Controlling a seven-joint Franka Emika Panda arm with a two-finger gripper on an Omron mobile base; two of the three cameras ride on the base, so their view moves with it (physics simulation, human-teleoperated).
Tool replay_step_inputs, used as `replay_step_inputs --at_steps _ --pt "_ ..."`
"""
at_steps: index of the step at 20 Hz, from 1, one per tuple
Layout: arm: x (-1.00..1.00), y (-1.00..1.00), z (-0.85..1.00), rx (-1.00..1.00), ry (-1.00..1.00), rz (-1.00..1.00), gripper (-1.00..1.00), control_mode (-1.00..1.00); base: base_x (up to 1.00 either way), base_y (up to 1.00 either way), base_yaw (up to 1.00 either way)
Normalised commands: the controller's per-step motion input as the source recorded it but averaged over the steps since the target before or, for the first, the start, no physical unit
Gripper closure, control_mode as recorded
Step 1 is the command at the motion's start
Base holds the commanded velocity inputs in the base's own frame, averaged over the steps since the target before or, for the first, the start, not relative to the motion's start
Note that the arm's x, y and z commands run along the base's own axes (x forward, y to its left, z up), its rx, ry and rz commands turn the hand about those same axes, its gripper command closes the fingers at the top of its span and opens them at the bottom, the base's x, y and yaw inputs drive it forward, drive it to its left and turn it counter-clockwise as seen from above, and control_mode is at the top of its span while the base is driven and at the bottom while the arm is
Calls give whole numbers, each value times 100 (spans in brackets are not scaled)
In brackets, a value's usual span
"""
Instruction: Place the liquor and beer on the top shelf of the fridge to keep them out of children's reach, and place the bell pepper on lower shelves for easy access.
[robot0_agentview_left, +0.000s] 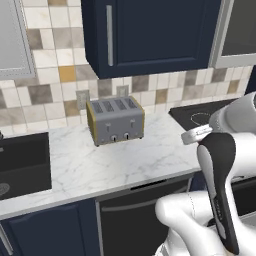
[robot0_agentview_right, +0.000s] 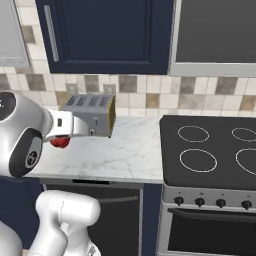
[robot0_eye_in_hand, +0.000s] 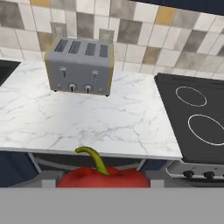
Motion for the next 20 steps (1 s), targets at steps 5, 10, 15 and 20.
replay_step_inputs --at_steps 5,10,15,20 --pt "0 0 0 0 0 0 100 100 -51 -23 -6" --pt "0 0 0 0 0 0 100 100 -85 -73 -27" --pt "0 0 0 0 0 0 100 100 -78 -89 -37" --pt "0 0 0 0 0 0 100 100 -56 -94 -40"
